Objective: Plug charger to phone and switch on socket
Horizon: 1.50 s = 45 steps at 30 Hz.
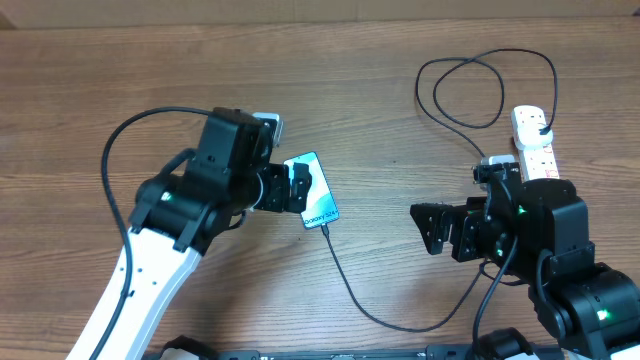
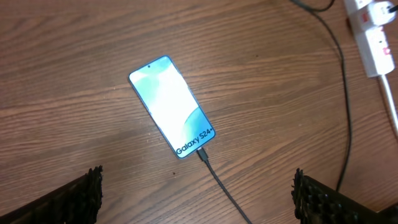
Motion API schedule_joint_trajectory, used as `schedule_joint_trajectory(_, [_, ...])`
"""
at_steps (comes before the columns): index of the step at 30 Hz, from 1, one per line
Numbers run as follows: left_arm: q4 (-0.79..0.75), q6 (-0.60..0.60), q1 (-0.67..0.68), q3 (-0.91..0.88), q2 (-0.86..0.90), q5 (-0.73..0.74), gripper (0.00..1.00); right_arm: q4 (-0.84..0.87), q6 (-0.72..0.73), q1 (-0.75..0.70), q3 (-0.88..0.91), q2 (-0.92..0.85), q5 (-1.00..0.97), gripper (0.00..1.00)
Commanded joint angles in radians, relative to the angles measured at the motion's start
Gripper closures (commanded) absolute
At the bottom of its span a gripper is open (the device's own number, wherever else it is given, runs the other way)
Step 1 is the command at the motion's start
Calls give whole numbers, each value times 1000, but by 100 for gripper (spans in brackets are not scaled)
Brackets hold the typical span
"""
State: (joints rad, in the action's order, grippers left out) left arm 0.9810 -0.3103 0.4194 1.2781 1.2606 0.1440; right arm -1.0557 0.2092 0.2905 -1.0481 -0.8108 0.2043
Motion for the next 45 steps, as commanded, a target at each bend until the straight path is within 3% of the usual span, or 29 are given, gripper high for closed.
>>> schedule_joint_trajectory(1, [2,19,6,3,53,-14,0,2,-2,2,-6,2,-10,0])
schedule_joint_trajectory(6, [40,43,5,2,26,-95,0,2,-2,2,-6,2,-10,0])
schedule_joint_trajectory(10, [-9,43,-10,1,-103,-130,0,2,-2,2,-6,2,-10,0])
schedule_joint_trajectory(16, [-131,46,-223,-84,-371,-100,0,2,-2,2,-6,2,-10,0])
schedule_joint_trajectory(19, [-218,71,-339,-217,-526,-89,0,2,-2,2,-6,2,-10,0])
schedule_joint_trajectory(23, [-388,144,-399,-401,-687,-68,0,2,-2,2,-6,2,-10,0])
schedule_joint_trajectory(29, [-653,146,-464,-750,-962,-29,1,2,-2,2,-6,2,-10,0])
schedule_joint_trajectory(35, [-663,55,-465,-844,-1056,-9,0,2,-2,2,-6,2,-10,0])
schedule_joint_trajectory(45, [-682,101,-466,-1035,-1258,-28,0,2,-2,2,-6,2,-10,0])
